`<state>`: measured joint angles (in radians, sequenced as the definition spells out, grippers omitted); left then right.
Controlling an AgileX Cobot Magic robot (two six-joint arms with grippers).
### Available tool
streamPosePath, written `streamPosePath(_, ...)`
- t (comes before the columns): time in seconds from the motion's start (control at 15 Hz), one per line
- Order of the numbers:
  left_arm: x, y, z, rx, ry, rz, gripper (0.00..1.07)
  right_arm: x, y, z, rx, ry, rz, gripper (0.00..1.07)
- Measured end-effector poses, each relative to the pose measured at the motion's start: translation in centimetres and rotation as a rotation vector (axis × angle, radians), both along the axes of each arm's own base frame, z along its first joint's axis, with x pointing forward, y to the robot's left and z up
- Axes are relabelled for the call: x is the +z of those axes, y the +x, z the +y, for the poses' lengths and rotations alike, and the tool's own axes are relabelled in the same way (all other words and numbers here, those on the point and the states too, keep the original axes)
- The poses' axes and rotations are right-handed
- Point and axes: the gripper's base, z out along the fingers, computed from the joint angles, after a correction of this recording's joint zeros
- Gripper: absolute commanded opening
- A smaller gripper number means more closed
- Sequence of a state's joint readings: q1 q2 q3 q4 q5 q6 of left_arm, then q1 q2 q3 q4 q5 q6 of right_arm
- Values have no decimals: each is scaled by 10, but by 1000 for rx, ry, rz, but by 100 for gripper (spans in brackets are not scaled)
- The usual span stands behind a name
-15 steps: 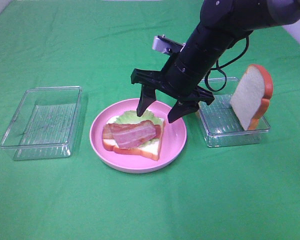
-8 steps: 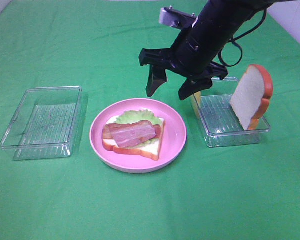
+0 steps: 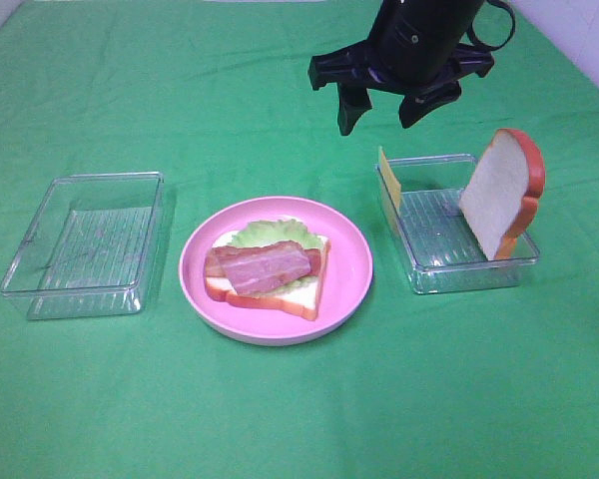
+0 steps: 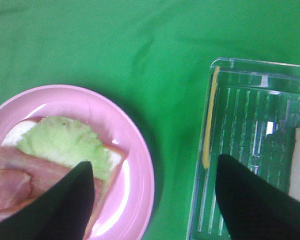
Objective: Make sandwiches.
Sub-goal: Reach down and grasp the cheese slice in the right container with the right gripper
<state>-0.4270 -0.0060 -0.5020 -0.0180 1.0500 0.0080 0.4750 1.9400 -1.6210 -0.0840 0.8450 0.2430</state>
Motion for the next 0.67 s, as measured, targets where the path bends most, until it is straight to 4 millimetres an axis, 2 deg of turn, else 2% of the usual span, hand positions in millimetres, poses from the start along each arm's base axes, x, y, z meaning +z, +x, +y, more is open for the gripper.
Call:
streamPosePath(0.07, 0, 0, 0, 0, 0, 0, 79, 0, 0, 0, 0, 0, 0, 61)
streamPosePath(0.27, 0, 0, 0, 0, 0, 0, 79, -28, 33, -13, -67, -69, 133, 61)
streamPosePath(0.33, 0, 0, 0, 0, 0, 0, 79, -28, 33, -13, -67, -69, 133, 61)
streamPosePath(0.47, 0, 0, 0, 0, 0, 0, 79, -44, 42, -18, -70, -71, 171, 61)
streamPosePath(0.67, 0, 0, 0, 0, 0, 0, 79, -60, 45, -18, -64, -66, 219, 61)
